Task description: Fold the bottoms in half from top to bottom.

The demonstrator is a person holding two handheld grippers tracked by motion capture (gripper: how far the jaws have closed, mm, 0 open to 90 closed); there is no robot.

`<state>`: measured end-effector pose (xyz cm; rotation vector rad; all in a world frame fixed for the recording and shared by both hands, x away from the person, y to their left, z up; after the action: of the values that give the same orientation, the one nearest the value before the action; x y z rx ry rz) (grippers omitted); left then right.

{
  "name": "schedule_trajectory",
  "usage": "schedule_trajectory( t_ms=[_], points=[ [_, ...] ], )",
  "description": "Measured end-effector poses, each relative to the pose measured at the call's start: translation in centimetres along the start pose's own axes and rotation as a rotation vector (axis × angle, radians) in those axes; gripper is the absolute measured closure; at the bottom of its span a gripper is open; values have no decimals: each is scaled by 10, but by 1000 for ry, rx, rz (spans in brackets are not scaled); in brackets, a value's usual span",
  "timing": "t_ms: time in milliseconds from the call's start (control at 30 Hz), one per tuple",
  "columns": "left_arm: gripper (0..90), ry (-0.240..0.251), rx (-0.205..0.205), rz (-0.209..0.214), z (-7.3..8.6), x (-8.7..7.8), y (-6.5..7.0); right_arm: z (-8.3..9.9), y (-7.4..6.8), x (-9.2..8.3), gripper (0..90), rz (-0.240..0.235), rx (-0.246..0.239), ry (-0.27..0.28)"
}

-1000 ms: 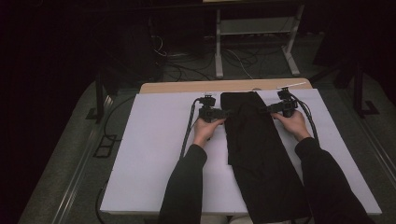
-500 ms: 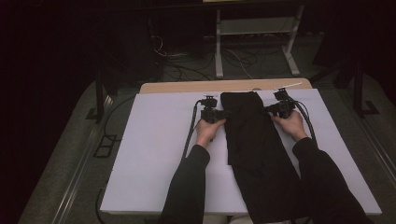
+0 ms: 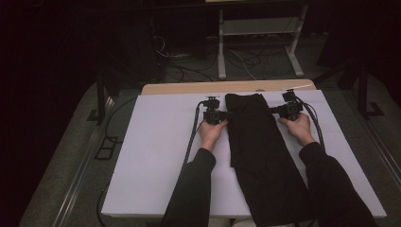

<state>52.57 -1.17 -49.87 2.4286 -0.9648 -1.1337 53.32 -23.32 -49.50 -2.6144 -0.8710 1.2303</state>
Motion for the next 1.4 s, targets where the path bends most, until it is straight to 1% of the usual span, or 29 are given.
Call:
schedule_trajectory(
  t_ms=[67,167,267,400,567,633,700,767,867,967,1033,1100,1133,1200,1233,1400],
  points=[
    [856,7,9,6,1,-2,3,1,-1,-4,841,-18,2,14],
    [856,17,18,18,2,-5,6,2,-5,-11,841,-33,-4,30],
    [856,26,9,30,5,-8,7,4,-9,-17,841,-48,-16,45],
    [858,43,-14,58,8,-12,8,8,-13,-24,841,-70,-16,66],
    [858,53,-9,74,14,-18,12,16,-17,-29,841,-100,-4,89],
    [858,54,-2,78,16,-21,14,20,-17,-31,841,-110,0,98],
    [858,56,2,87,17,-25,17,22,-17,-33,841,-105,-3,92],
    [858,64,8,97,17,-28,20,23,-19,-36,841,-118,7,106],
    [858,62,28,102,18,-34,25,27,-22,-40,841,-120,5,109],
    [858,67,45,109,19,-40,31,30,-25,-47,841,-124,11,125],
    [859,72,48,118,20,-42,35,31,-27,-52,841,-135,23,139],
    [859,67,56,129,22,-45,40,34,-29,-57,841,-136,24,145],
    [859,66,62,127,23,-46,41,35,-30,-60,841,-139,23,151],
    [859,68,62,142,26,-49,46,37,-31,-65,841,-150,32,163],
    [859,70,65,142,27,-50,47,39,-32,-68,841,-156,34,167],
    [859,65,78,157,34,-55,53,47,-36,-75,841,-163,34,164]
  ],
)
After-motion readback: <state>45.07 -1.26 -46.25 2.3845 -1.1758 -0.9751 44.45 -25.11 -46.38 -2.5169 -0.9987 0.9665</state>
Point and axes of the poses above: each handheld gripper's, and its own axes: x roughly forward along the jaws, z roughly out of its underside, y roughly to its right, the point moved 7 cm from there along x, roughly forward along the jaws, and after that the axes turned 3 degrees about -x, right-handed, at the moved point
